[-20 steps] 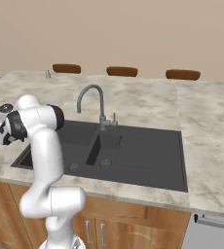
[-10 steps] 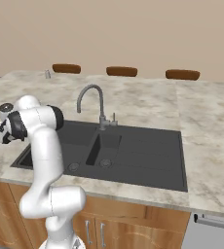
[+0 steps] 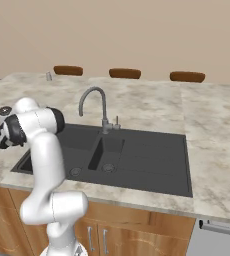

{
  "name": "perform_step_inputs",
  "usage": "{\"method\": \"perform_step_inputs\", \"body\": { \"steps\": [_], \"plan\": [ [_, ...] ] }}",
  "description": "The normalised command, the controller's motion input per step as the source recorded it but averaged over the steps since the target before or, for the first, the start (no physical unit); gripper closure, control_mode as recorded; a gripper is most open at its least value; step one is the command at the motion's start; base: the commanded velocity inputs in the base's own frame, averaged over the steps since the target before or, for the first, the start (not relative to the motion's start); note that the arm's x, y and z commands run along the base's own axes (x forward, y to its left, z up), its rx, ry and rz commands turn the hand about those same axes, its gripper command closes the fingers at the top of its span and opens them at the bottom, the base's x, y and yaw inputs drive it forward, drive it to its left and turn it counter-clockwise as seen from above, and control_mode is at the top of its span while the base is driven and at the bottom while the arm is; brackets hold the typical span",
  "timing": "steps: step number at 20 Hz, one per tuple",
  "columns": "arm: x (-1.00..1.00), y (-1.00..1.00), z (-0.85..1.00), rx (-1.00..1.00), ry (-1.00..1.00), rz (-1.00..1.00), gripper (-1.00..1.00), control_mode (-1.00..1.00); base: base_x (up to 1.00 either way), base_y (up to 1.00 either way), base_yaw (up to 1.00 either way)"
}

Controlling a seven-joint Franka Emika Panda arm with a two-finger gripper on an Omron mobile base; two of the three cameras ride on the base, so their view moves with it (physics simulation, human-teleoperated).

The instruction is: Pick the mug and place it in the sink. Pick the bowl and place it in the open cabinet and then close the cabinet.

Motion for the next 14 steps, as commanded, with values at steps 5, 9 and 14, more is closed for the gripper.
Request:
{"method": "perform_step_inputs", "body": {
  "steps": [5, 9, 14],
  "plan": [
    [-0.39, -0.63, -0.09, 0.0, 0.12, -0.16, 1.0, -1.0, 0.0, 0.0, 0.0],
    [-0.39, -0.59, -0.03, 0.0, 0.0, -0.1, 1.0, -1.0, 0.0, 0.0, 0.0],
    [-0.34, -0.35, 0.34, 0.0, 0.0, -0.07, 1.0, -1.0, 0.0, 0.0, 0.0]
  ]
}}
